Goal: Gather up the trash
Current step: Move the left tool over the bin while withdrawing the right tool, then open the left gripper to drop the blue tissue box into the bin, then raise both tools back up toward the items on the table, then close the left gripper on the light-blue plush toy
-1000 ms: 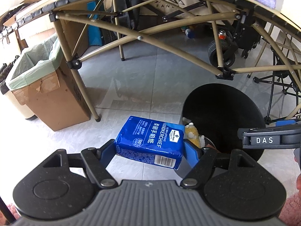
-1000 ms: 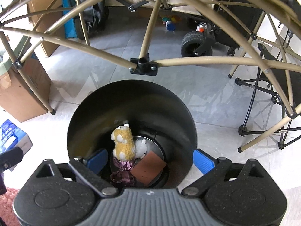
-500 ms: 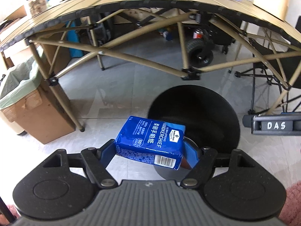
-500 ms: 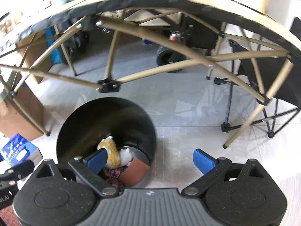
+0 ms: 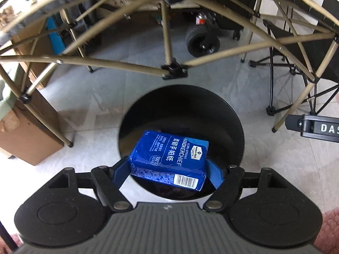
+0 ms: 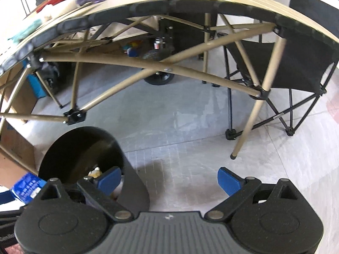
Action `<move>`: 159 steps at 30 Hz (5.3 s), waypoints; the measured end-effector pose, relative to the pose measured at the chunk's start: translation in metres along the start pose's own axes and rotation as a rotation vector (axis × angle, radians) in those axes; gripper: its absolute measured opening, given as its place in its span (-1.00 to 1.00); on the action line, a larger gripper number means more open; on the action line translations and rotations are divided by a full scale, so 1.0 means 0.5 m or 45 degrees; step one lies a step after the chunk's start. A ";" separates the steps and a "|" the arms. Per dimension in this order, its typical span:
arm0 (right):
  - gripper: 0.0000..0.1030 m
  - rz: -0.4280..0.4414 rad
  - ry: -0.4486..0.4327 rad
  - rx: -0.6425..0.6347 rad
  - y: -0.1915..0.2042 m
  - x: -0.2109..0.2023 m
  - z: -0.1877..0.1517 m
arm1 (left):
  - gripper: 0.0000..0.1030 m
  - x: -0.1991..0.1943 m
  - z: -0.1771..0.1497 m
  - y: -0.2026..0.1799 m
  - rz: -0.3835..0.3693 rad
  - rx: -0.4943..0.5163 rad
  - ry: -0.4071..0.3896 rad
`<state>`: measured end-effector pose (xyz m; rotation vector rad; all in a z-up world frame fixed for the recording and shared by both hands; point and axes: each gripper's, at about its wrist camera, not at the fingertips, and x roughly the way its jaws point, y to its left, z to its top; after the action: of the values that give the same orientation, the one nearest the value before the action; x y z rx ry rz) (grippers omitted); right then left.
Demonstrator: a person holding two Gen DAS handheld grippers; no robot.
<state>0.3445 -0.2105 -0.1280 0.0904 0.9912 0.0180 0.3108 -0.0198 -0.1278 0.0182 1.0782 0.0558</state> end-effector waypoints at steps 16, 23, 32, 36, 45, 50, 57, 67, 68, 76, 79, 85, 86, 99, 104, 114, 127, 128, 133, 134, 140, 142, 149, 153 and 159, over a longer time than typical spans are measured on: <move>0.90 -0.040 0.053 0.064 -0.051 0.044 -0.008 | 0.48 0.102 0.034 -0.034 -0.011 -0.088 0.201; 0.90 -0.028 0.055 0.060 -0.047 0.050 -0.005 | 0.61 0.118 0.035 -0.045 0.009 -0.078 0.231; 0.90 -0.025 0.048 0.061 -0.047 0.047 -0.006 | 1.00 0.104 0.036 -0.052 0.013 -0.042 0.187; 0.90 -0.026 0.047 0.061 -0.046 0.047 -0.007 | 1.00 0.103 0.036 -0.052 0.017 -0.035 0.190; 0.90 -0.026 0.042 0.059 -0.045 0.044 -0.006 | 1.00 0.087 0.034 -0.050 0.011 -0.022 0.190; 0.90 -0.028 0.029 0.062 -0.049 0.036 -0.005 | 1.00 0.056 0.029 -0.049 -0.010 -0.036 0.169; 0.90 -0.019 0.002 0.058 -0.047 0.020 -0.006 | 1.00 0.003 0.026 -0.040 -0.006 -0.066 0.089; 0.90 0.018 -0.089 0.065 -0.041 -0.039 -0.009 | 1.00 -0.081 0.021 -0.018 0.003 -0.095 -0.055; 0.90 0.029 -0.104 0.068 -0.040 -0.048 -0.010 | 1.00 -0.090 0.021 -0.014 0.002 -0.100 -0.074; 0.90 0.118 -0.298 0.054 -0.026 -0.152 0.002 | 1.00 -0.176 0.023 0.021 0.014 -0.130 -0.245; 0.90 0.135 -0.395 0.037 -0.019 -0.187 0.005 | 1.00 -0.204 0.028 0.032 0.039 -0.137 -0.317; 0.92 0.177 -0.571 -0.008 0.003 -0.239 0.025 | 1.00 -0.244 0.053 0.060 0.041 -0.167 -0.442; 0.92 0.181 -0.596 -0.013 0.007 -0.244 0.030 | 1.00 -0.248 0.059 0.065 0.039 -0.171 -0.459; 0.93 0.218 -0.819 -0.060 0.056 -0.268 0.128 | 1.00 -0.292 0.168 0.091 0.052 -0.231 -0.658; 0.97 0.204 -0.907 -0.081 0.072 -0.268 0.172 | 1.00 -0.291 0.216 0.097 0.028 -0.264 -0.701; 1.00 0.218 -0.953 -0.037 0.110 -0.229 0.266 | 1.00 -0.227 0.314 0.123 0.050 -0.331 -0.701; 1.00 0.212 -0.866 -0.013 0.148 -0.138 0.368 | 1.00 -0.093 0.427 0.134 0.033 -0.346 -0.580; 1.00 0.206 -0.859 -0.007 0.148 -0.131 0.371 | 1.00 -0.087 0.431 0.134 0.028 -0.345 -0.577; 1.00 0.192 -0.807 0.034 0.140 -0.103 0.377 | 1.00 -0.067 0.447 0.136 0.021 -0.350 -0.570; 1.00 0.192 -0.804 0.036 0.138 -0.101 0.376 | 1.00 -0.063 0.451 0.137 0.016 -0.347 -0.566; 1.00 0.178 -0.791 0.015 0.139 -0.092 0.373 | 0.91 -0.046 0.464 0.138 0.010 -0.340 -0.538; 1.00 0.183 -0.791 0.015 0.138 -0.092 0.372 | 0.67 -0.044 0.465 0.135 0.018 -0.330 -0.533; 1.00 0.181 -0.793 0.001 0.146 -0.091 0.374 | 0.29 -0.046 0.460 0.143 0.003 -0.335 -0.536; 1.00 0.181 -0.797 -0.014 0.156 -0.090 0.374 | 0.28 -0.060 0.453 0.154 0.002 -0.337 -0.564; 1.00 0.146 -0.784 -0.054 0.182 -0.083 0.381 | 0.28 -0.092 0.446 0.184 -0.029 -0.351 -0.622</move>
<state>0.4832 -0.1351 0.0180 0.1057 0.3696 0.1100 0.4823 0.0725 0.0220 -0.2192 0.5752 0.1698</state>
